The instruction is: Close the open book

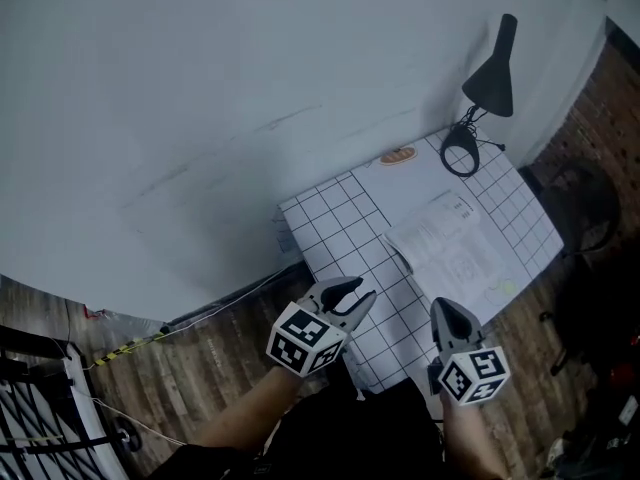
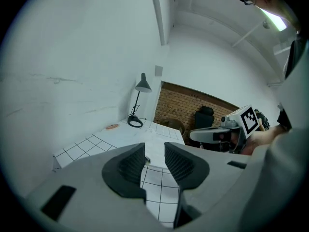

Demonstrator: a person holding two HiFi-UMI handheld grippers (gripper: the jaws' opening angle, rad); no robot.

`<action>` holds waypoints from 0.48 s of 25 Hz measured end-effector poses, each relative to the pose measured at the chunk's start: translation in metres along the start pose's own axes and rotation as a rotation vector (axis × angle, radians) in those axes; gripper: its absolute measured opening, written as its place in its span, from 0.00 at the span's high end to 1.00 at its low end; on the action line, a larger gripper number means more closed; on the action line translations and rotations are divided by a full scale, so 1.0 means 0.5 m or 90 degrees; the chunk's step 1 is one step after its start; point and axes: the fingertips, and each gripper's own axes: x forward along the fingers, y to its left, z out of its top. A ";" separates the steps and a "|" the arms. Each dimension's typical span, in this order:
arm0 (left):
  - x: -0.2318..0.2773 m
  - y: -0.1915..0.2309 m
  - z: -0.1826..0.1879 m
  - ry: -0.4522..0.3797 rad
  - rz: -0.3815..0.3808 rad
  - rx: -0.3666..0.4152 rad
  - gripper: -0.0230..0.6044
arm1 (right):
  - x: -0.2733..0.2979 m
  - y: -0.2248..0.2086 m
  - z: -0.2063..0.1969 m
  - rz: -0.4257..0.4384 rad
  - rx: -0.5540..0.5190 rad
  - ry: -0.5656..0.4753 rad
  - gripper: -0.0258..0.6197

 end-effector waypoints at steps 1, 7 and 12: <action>0.006 0.008 -0.003 0.001 -0.003 -0.005 0.79 | 0.004 -0.001 -0.006 -0.005 0.001 0.006 0.96; 0.073 0.047 -0.026 0.017 -0.016 0.002 0.79 | 0.052 -0.040 -0.027 -0.015 -0.005 0.031 0.96; 0.139 0.063 -0.052 0.050 -0.026 -0.005 0.79 | 0.092 -0.075 -0.028 -0.011 -0.003 0.038 0.95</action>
